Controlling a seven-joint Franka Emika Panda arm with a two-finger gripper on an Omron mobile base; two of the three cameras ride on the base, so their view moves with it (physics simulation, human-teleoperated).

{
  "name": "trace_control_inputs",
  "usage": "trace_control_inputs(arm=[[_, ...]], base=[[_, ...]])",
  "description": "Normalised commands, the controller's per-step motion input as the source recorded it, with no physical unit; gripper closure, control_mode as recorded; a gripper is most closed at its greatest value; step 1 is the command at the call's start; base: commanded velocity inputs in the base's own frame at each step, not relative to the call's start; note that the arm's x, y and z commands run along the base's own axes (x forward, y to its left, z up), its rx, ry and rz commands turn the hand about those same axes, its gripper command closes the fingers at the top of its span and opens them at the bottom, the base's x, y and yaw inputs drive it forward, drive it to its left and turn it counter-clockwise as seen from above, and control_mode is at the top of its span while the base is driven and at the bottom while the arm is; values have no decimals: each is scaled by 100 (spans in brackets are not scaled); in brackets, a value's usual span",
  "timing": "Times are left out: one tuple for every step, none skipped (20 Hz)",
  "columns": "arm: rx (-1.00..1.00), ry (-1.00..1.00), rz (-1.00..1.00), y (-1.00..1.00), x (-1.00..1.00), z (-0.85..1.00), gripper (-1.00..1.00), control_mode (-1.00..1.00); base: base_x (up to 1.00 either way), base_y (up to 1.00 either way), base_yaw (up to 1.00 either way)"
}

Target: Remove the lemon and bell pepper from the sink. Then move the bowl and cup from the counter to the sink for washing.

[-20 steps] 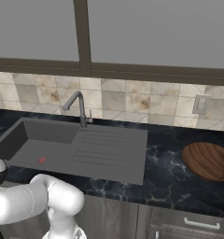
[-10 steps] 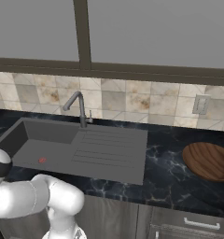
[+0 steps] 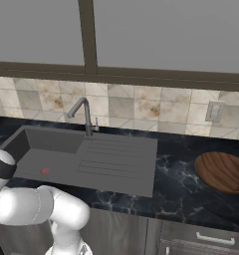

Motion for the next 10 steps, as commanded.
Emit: trace_control_inputs(arm=[[2,0,-2,16,22,0,-100,-100],[2,0,-2,17,22,0,-100,-100],[1,0,-3,18,24,0,-100,-100],[0,0,-3,18,25,0,-100,-100],[0,0,-2,20,23,0,-100,-100],[0,0,-1,21,22,0,-100,-100],[0,0,-1,18,21,0,-100,-100],[0,0,0,19,19,0,-100,-100],[0,0,0,21,18,0,-100,-100],[0,-1,0,22,18,0,-100,-100]], base=[[0,0,0],[0,0,0],[0,0,0],[0,0,0],[0,0,0],[0,0,0],[0,0,0],[0,0,0],[0,0,0],[0,0,0]])
